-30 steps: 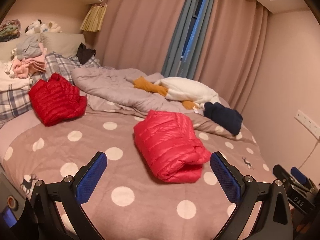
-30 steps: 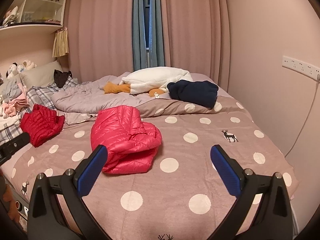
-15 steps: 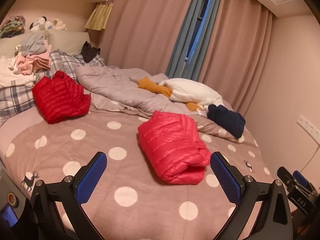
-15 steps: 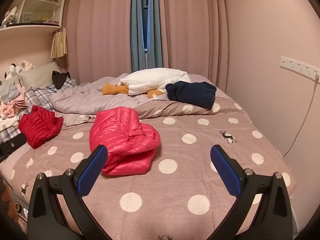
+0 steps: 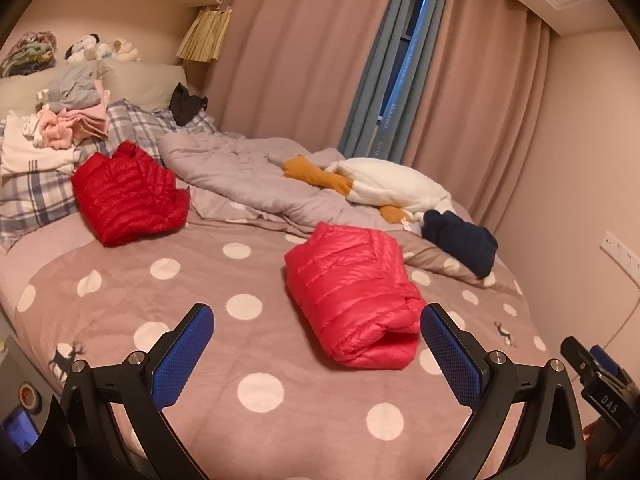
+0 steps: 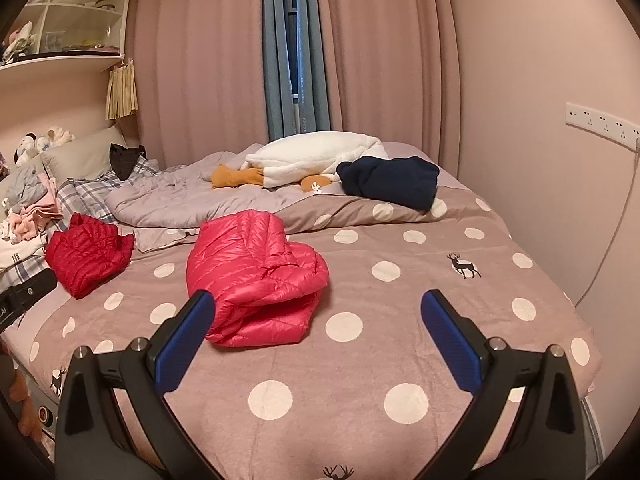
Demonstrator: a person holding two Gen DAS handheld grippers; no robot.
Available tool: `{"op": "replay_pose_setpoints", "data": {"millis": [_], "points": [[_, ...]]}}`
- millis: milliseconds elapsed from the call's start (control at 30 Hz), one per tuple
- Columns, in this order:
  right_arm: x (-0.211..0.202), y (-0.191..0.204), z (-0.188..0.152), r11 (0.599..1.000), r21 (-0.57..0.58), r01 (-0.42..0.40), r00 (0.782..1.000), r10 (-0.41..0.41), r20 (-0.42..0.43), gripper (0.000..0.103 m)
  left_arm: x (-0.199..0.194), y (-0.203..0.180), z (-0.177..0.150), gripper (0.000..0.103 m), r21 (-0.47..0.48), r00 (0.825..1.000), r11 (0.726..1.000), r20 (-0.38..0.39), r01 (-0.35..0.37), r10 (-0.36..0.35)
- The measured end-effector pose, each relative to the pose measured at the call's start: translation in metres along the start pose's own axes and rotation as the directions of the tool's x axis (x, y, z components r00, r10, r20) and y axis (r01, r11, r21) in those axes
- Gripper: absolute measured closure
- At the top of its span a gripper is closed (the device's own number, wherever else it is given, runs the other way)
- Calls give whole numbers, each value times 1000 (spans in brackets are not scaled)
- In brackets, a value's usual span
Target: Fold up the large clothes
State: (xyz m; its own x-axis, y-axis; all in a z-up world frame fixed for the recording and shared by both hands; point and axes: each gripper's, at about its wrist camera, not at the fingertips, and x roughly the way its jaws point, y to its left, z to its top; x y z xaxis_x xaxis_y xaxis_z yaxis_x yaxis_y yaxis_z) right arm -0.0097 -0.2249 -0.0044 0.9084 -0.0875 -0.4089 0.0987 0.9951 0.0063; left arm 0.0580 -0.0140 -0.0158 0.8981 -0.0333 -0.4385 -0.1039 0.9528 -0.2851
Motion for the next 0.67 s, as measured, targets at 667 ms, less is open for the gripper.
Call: {"op": "replay_pose_setpoints", "data": {"millis": [667], "points": [[10, -7, -5, 998, 55, -27, 999, 28, -24, 0, 4, 6, 1, 1, -23, 1000, 1000, 6, -8, 8]]}}
